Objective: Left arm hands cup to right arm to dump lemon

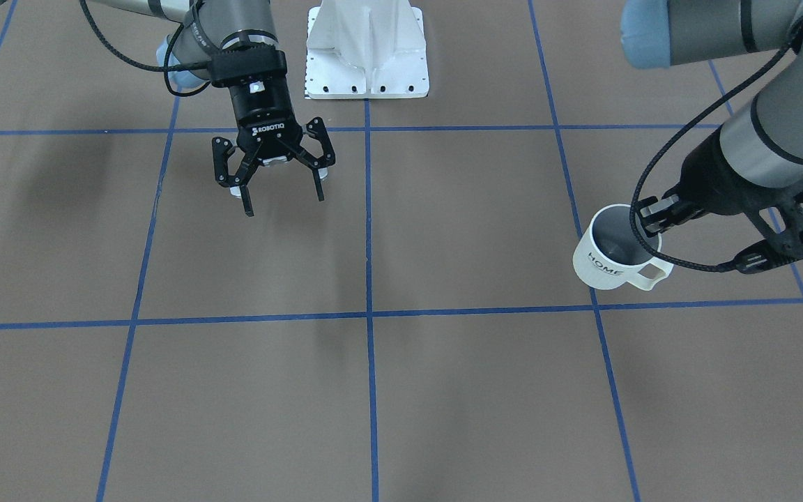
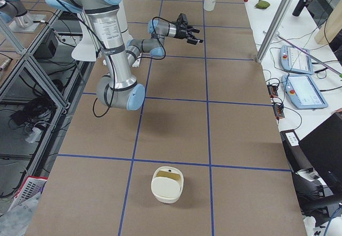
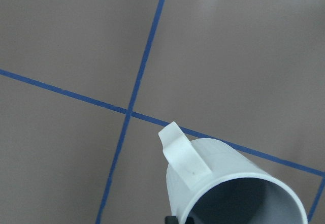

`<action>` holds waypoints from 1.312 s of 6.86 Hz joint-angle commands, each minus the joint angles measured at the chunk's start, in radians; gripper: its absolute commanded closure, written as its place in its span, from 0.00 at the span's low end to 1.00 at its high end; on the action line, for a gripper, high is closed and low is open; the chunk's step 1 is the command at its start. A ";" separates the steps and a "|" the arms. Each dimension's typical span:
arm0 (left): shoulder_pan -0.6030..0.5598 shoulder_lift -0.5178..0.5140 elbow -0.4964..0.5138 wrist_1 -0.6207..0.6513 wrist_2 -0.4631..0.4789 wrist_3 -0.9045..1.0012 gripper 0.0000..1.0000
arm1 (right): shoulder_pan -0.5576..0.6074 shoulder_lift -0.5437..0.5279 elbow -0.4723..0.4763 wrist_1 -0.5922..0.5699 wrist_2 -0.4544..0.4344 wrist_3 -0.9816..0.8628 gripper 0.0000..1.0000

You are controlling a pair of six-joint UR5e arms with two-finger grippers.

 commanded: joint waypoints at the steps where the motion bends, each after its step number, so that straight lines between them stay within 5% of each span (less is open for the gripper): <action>1: -0.014 0.210 -0.014 -0.209 -0.001 0.133 1.00 | 0.143 0.008 0.005 -0.153 0.251 -0.024 0.00; 3: -0.025 0.385 -0.040 -0.366 0.001 0.200 1.00 | 0.294 0.015 -0.002 -0.226 0.530 -0.147 0.00; 6: -0.048 0.485 -0.016 -0.370 -0.004 0.302 1.00 | 0.469 -0.033 -0.042 -0.284 0.915 -0.271 0.00; 9: -0.042 0.542 0.005 -0.383 -0.013 0.299 1.00 | 0.667 -0.039 -0.036 -0.509 1.256 -0.530 0.00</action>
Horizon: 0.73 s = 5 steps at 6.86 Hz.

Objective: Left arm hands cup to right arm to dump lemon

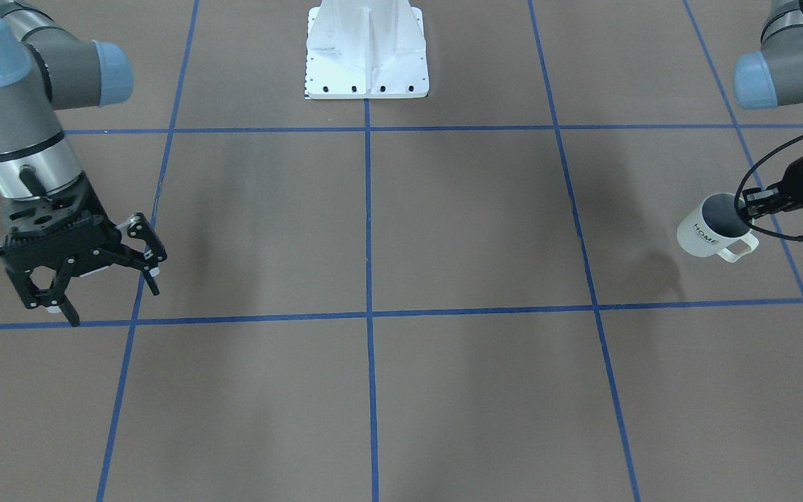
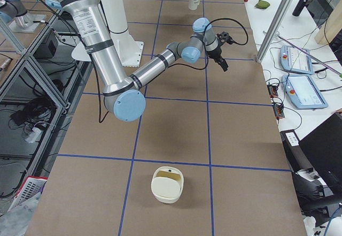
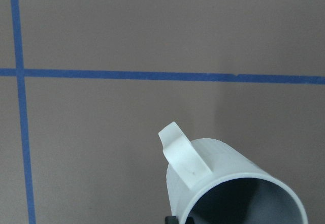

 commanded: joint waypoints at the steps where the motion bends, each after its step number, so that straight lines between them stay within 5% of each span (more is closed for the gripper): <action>1: 0.005 0.019 0.013 -0.013 -0.004 0.002 1.00 | 0.100 -0.018 0.009 -0.122 0.167 -0.147 0.00; 2: 0.005 0.019 0.022 -0.015 -0.004 0.002 0.81 | 0.105 -0.031 0.013 -0.129 0.187 -0.147 0.00; 5: 0.006 0.010 0.031 -0.038 -0.012 -0.007 0.66 | 0.134 -0.058 0.015 -0.129 0.279 -0.147 0.00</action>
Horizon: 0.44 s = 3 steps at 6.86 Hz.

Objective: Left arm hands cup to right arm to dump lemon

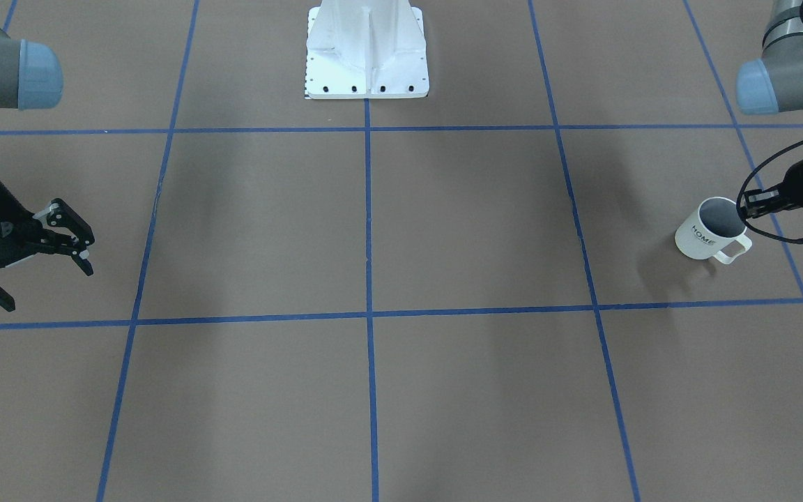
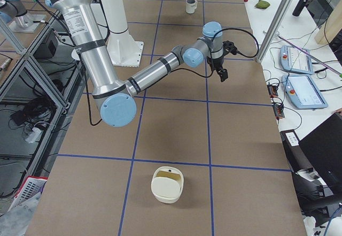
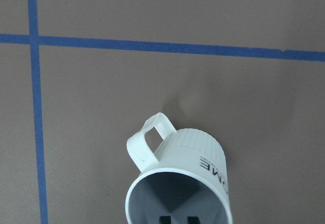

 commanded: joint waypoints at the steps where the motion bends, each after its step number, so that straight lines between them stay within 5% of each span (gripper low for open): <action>1: 0.001 -0.011 -0.034 -0.003 -0.042 -0.007 0.28 | 0.061 -0.038 0.014 -0.002 0.088 -0.001 0.00; 2: -0.001 -0.024 -0.055 -0.002 -0.039 -0.005 0.04 | 0.091 -0.079 0.026 -0.003 0.089 -0.001 0.00; 3: -0.016 -0.026 -0.074 -0.005 -0.035 0.007 0.01 | 0.108 -0.094 0.024 -0.023 0.089 -0.030 0.00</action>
